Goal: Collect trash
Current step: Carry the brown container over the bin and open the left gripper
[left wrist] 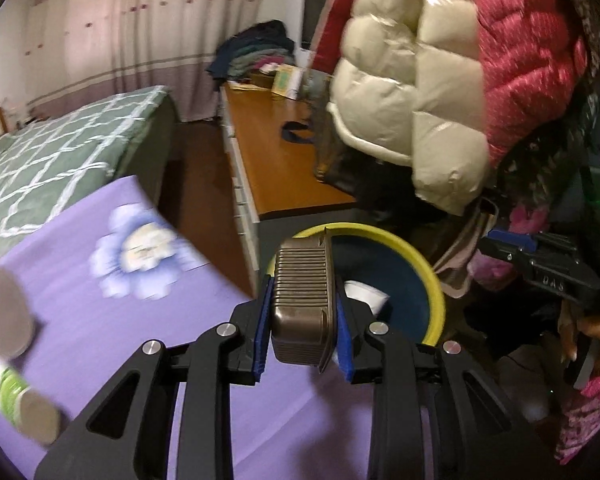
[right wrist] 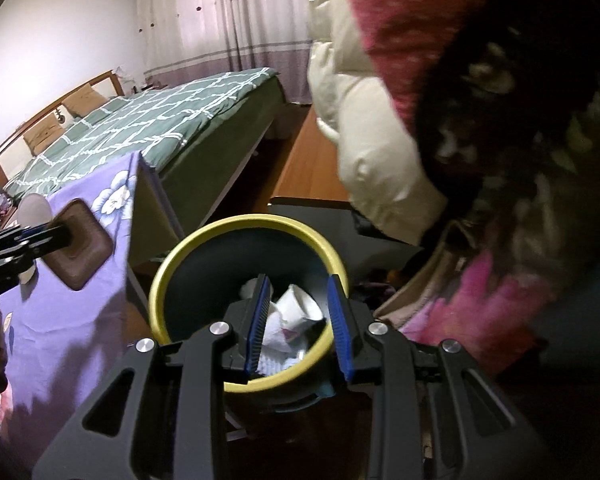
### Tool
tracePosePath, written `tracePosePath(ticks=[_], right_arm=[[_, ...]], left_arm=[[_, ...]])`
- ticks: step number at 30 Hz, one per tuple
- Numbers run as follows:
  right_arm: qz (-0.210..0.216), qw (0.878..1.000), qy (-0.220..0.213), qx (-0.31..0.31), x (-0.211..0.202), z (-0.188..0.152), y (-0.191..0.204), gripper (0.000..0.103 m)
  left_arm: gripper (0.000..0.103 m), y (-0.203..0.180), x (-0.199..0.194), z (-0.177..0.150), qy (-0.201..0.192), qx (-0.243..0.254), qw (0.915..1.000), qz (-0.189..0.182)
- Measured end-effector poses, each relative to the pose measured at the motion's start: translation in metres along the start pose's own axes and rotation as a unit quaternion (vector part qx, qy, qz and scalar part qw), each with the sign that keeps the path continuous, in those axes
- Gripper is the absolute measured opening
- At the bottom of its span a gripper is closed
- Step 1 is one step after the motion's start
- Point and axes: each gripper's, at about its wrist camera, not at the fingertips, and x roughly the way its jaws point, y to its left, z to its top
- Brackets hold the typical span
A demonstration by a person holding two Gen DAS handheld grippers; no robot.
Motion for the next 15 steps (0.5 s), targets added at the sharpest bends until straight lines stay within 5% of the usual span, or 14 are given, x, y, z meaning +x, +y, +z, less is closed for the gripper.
tracePosePath(ticks=[11, 13, 15], right_arm=[[-0.016, 1.0, 0.003, 0.011, 0.005, -0.006, -0.027, 0.03], [-0.017, 1.0, 0.004, 0.013, 0.008, -0.006, -0.027, 0.034], [-0.016, 1.0, 0.004, 0.014, 0.009, -0.007, -0.027, 0.034]], left_arm=[[0.028, -0.075, 0.095, 0.024, 0.055, 0.048, 0.9965, -0.04], [0.039, -0.078, 0.106, 0.025, 0.068, 0.041, 0.9959, -0.044], [0.07, -0.076, 0.105, 0.024, 0.06, 0.033, 0.9969, -0.037]])
